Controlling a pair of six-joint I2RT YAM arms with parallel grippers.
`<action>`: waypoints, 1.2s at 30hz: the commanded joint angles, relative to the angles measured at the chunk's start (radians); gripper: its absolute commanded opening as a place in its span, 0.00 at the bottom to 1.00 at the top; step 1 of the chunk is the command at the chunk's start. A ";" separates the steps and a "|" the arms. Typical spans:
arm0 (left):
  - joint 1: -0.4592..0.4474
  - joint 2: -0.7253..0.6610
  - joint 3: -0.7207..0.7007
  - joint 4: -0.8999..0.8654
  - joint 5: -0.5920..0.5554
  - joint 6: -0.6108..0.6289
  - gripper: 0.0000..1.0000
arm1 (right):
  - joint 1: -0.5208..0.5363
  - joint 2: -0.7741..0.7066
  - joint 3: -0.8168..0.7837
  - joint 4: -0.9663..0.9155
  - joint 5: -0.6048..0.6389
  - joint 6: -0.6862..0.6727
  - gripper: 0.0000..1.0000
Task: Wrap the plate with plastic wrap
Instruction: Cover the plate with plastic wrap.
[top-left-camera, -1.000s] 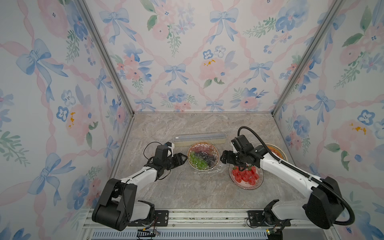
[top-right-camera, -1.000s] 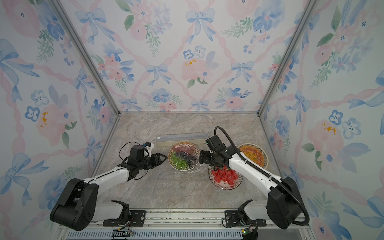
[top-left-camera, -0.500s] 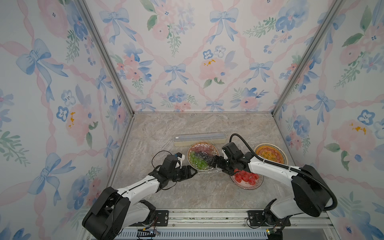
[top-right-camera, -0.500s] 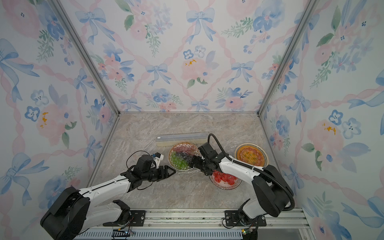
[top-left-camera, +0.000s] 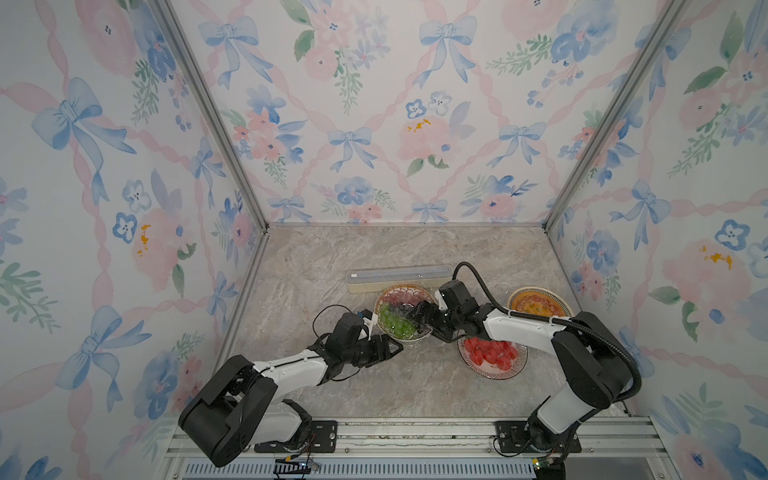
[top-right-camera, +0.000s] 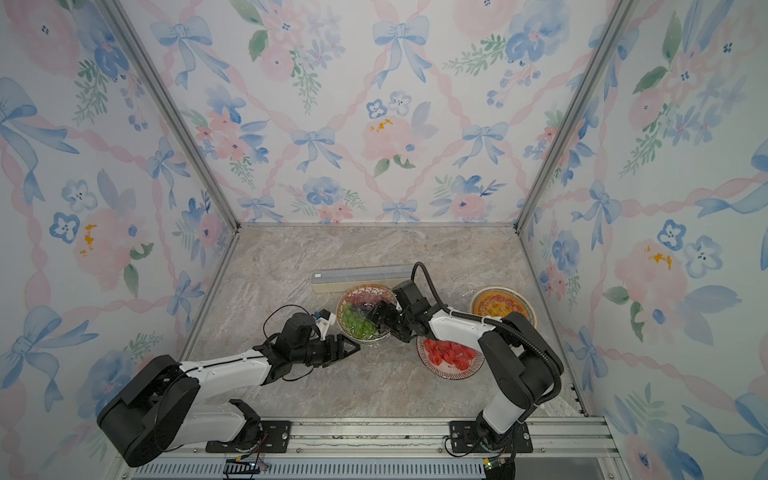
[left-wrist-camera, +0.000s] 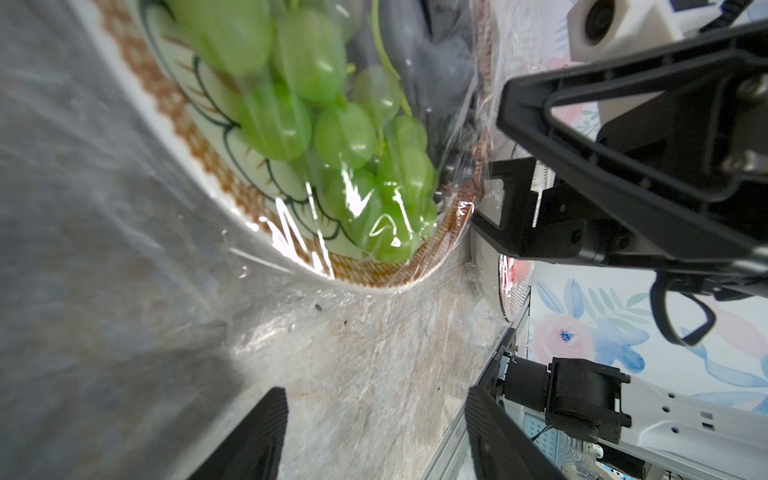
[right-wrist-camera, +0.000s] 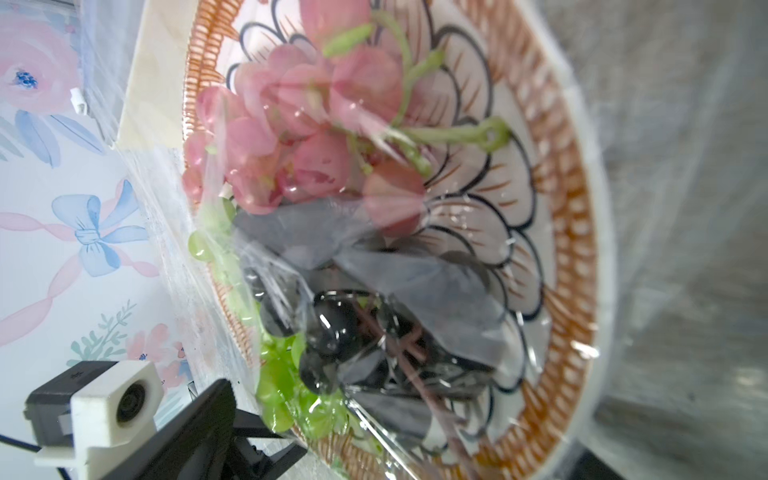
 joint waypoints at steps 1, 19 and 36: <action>-0.005 0.038 0.007 0.071 -0.007 -0.026 0.70 | -0.019 -0.060 -0.022 -0.048 0.026 -0.024 0.97; 0.028 0.200 0.128 0.209 -0.079 -0.026 0.72 | -0.068 -0.049 -0.025 -0.002 -0.032 -0.017 0.97; 0.130 0.104 0.012 0.213 -0.086 0.001 0.74 | 0.031 -0.134 -0.093 -0.117 0.103 0.074 0.97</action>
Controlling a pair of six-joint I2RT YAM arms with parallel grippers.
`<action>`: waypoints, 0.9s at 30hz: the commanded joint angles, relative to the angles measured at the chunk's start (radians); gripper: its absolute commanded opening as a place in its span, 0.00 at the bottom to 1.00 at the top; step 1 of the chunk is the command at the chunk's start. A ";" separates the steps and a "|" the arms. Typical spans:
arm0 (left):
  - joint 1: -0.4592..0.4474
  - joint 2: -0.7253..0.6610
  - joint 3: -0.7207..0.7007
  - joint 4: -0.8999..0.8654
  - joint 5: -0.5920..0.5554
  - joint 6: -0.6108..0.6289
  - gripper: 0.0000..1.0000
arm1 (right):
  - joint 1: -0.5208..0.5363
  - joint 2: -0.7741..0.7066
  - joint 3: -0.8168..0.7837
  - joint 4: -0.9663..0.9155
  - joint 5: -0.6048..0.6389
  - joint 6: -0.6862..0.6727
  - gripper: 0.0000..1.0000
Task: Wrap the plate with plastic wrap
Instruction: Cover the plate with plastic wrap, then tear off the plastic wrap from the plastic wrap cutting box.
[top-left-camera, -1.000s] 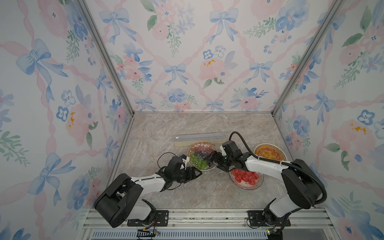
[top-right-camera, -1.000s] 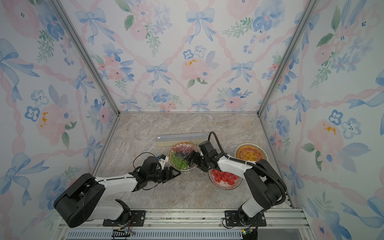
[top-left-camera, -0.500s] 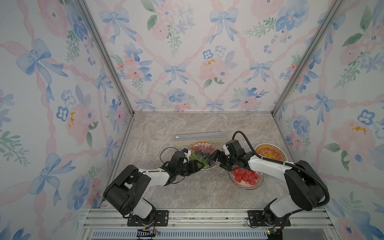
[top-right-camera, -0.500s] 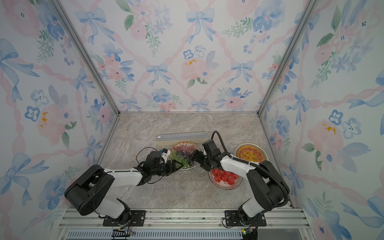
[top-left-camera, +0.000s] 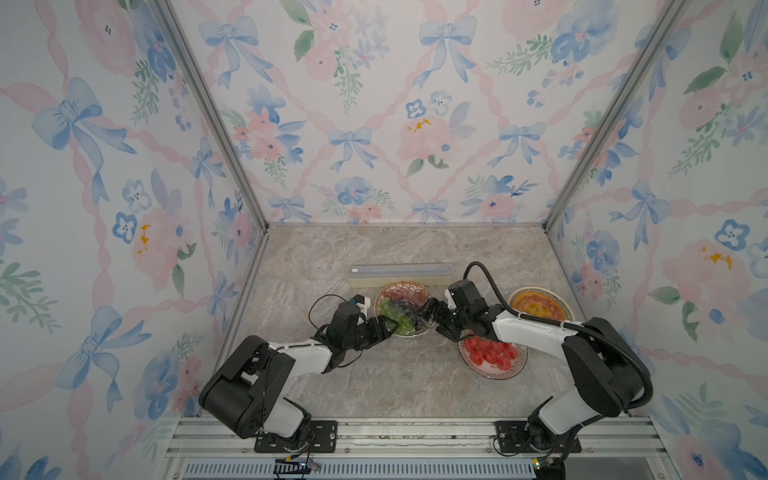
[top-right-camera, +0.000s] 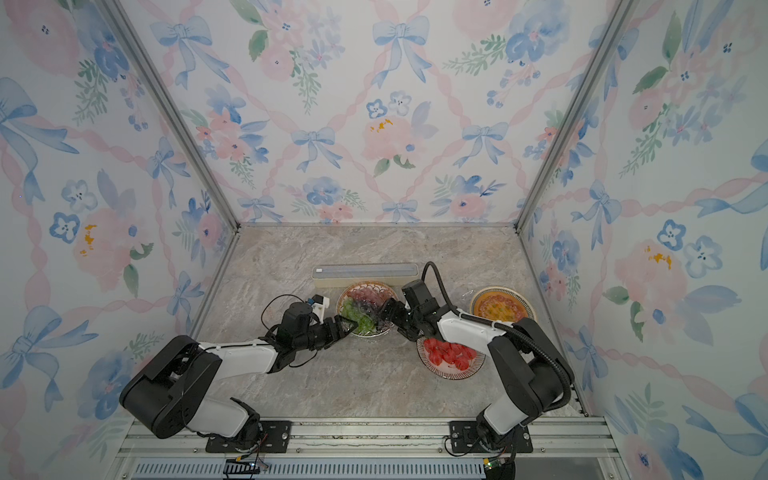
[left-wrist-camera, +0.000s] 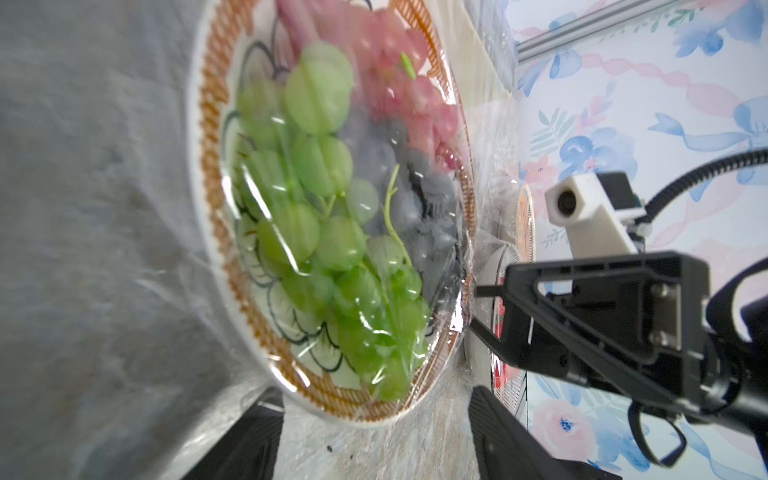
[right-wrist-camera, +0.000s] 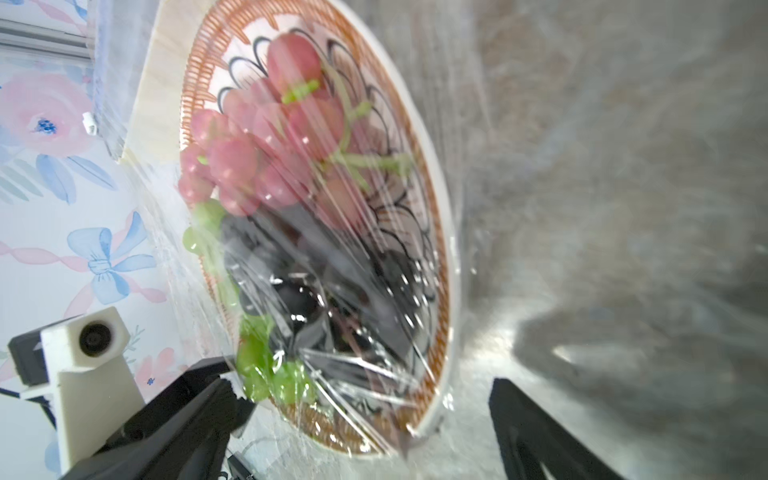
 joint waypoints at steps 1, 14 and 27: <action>0.033 -0.033 -0.032 0.018 0.002 0.029 0.75 | 0.076 -0.053 -0.031 -0.091 0.078 0.069 0.97; 0.203 -0.114 -0.036 -0.073 0.065 0.127 0.75 | 0.333 0.085 0.008 0.255 0.258 0.365 0.97; 0.375 -0.203 0.046 -0.270 0.081 0.254 0.75 | 0.293 0.176 0.046 0.382 0.346 0.341 0.97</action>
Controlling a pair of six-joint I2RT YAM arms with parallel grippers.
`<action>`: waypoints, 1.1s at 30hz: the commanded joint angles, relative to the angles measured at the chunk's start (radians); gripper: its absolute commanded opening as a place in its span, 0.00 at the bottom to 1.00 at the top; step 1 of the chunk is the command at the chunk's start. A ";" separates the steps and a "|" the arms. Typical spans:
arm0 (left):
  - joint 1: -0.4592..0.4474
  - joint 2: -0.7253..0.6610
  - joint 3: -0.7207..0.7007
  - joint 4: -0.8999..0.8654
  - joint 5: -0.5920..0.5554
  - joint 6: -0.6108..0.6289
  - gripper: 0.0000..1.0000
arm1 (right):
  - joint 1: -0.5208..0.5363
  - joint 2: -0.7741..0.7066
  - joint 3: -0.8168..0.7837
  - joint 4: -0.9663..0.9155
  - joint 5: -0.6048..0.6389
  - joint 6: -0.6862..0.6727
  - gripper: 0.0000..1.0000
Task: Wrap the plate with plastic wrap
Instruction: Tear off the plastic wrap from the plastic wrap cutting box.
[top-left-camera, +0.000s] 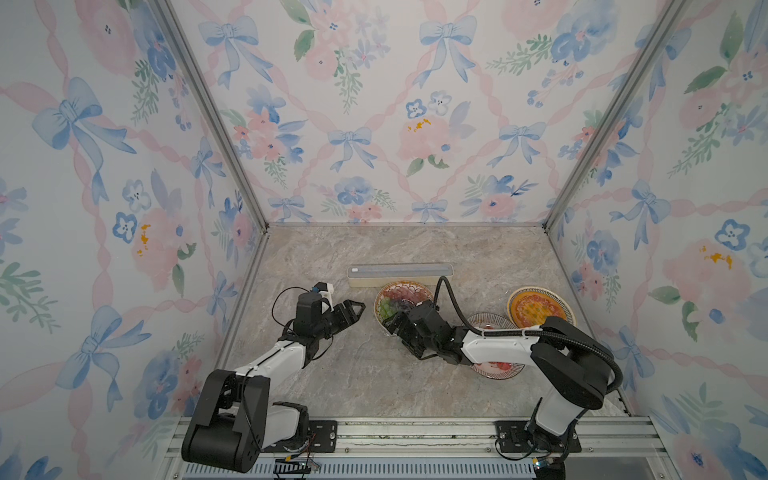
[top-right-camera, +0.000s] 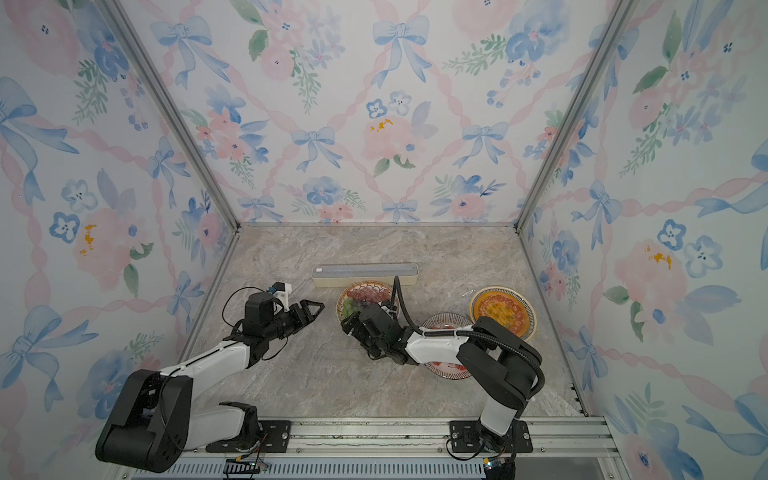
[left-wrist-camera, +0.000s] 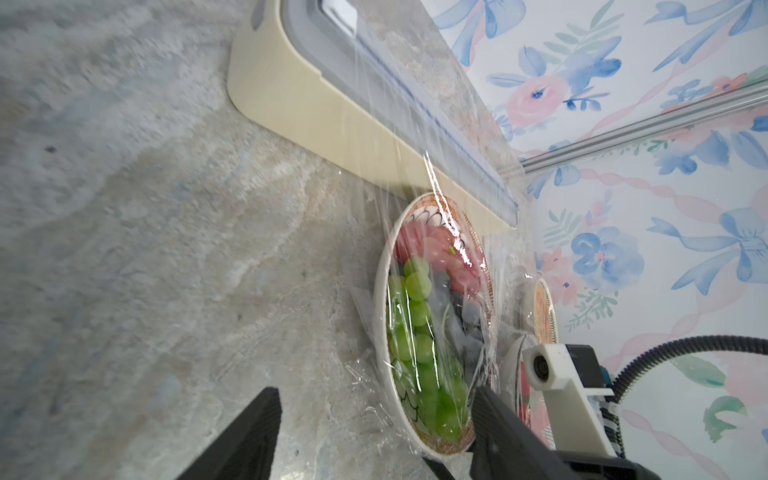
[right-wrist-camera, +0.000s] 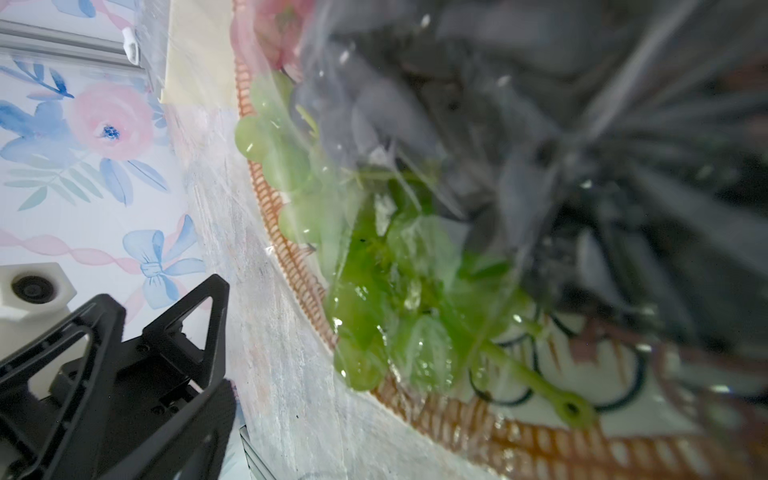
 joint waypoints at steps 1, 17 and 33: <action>0.027 -0.012 0.032 -0.066 0.023 0.052 0.75 | -0.028 0.006 -0.007 0.072 0.067 -0.002 0.97; 0.191 0.232 0.375 -0.122 0.042 0.183 0.60 | -0.003 -0.228 0.212 -0.665 0.122 -0.541 0.97; 0.198 0.584 0.599 -0.118 0.139 0.229 0.50 | -0.114 0.409 0.992 -0.597 0.215 -1.199 0.97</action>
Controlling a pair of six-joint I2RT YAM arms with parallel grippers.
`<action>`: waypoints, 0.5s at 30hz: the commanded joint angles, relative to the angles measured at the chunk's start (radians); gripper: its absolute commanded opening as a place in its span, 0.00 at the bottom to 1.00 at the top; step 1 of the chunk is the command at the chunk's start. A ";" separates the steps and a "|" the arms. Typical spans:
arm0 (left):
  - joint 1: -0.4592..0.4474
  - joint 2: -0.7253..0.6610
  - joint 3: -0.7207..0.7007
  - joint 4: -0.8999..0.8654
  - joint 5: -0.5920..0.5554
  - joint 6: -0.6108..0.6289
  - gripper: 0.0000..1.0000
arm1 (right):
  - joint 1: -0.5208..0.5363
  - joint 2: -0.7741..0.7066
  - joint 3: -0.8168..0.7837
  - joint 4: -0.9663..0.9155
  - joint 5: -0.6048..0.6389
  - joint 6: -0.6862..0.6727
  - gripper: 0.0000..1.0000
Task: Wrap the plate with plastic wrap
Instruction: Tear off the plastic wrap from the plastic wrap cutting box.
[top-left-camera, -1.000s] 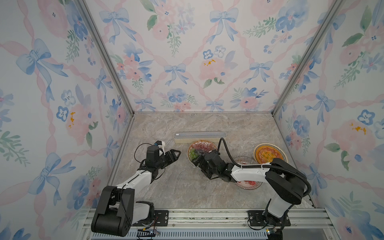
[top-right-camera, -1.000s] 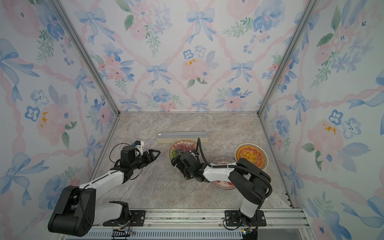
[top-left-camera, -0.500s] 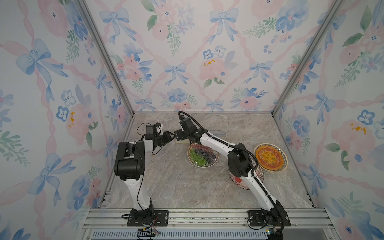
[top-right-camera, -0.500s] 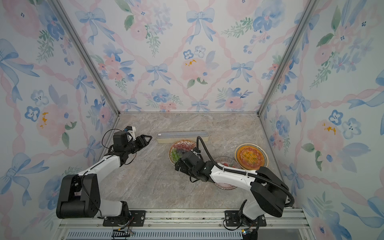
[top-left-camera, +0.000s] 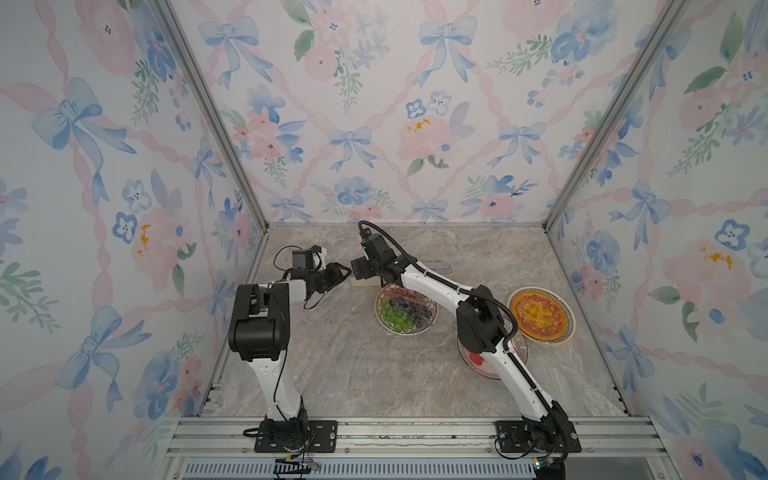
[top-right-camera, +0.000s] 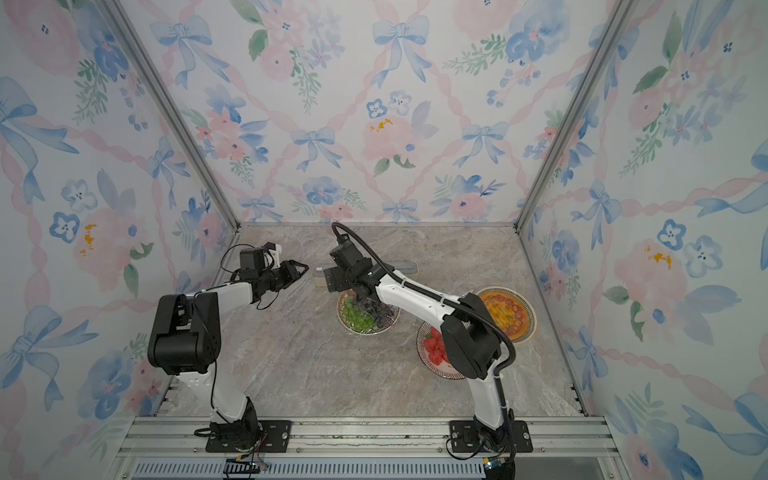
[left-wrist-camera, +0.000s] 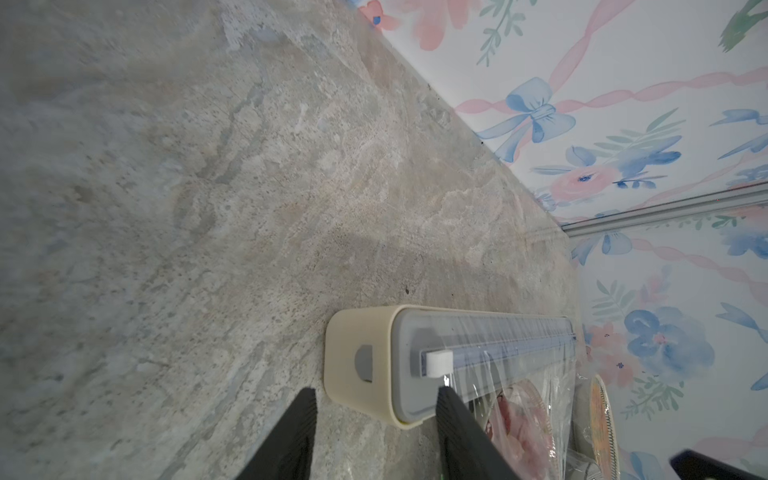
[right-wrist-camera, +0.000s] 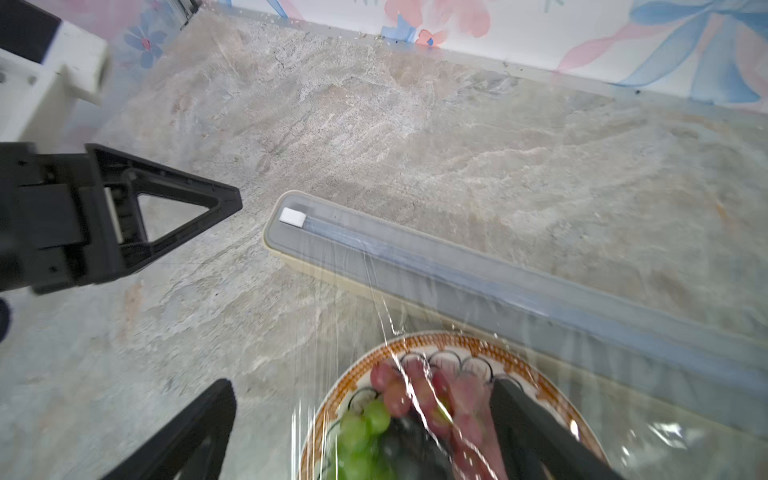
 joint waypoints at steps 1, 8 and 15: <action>-0.003 0.026 0.024 -0.002 0.048 0.028 0.50 | -0.011 0.085 0.105 0.031 -0.007 -0.102 0.97; -0.009 0.067 0.041 -0.002 0.054 0.024 0.50 | -0.021 0.240 0.278 0.082 -0.033 -0.130 0.97; -0.020 0.105 0.060 -0.002 0.050 0.027 0.50 | -0.032 0.372 0.428 0.065 -0.050 -0.122 0.97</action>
